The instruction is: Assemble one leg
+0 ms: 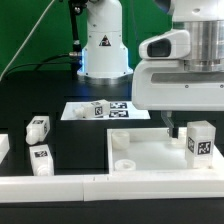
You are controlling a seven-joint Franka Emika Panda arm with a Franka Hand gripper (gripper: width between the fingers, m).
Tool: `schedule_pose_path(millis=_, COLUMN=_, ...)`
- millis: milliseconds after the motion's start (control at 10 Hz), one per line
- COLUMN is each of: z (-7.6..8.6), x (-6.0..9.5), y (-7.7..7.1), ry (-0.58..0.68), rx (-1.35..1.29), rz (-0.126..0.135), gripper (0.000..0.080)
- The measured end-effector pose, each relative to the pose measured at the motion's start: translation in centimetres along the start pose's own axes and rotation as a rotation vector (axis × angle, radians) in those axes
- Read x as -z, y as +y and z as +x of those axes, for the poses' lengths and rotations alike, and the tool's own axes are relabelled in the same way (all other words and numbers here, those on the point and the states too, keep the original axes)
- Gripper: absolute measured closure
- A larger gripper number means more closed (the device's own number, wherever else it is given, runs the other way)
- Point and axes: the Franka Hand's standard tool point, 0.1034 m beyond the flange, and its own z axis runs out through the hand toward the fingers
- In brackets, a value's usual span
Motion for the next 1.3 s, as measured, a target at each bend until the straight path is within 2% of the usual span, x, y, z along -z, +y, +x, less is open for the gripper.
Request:
schedule_pose_path(millis=200, z=0.33, x=0.00, y=0.87, ry=0.003, rx=0.255, rz=-0.010, gripper=0.0150)
schedule_pose_path(millis=400, z=0.34, x=-0.03, y=0.96, ry=0.004, rx=0.236, rz=-0.018, gripper=0.0150)
schedule_pose_path(millis=600, z=0.34, x=-0.04, y=0.98, ry=0.004, rx=0.147, rz=-0.018, gripper=0.0416)
schedule_pose_path(millis=700, z=0.33, x=-0.05, y=0.98, ry=0.004, rx=0.095, rz=-0.018, gripper=0.0514)
schedule_pose_path(millis=1000, z=0.29, x=-0.13, y=0.98, ry=0.005, rx=-0.112, rz=-0.018, gripper=0.0514)
schedule_pose_path(millis=1300, z=-0.24, x=-0.12, y=0.22, ry=0.001, rx=-0.539, rz=-0.034, gripper=0.0514)
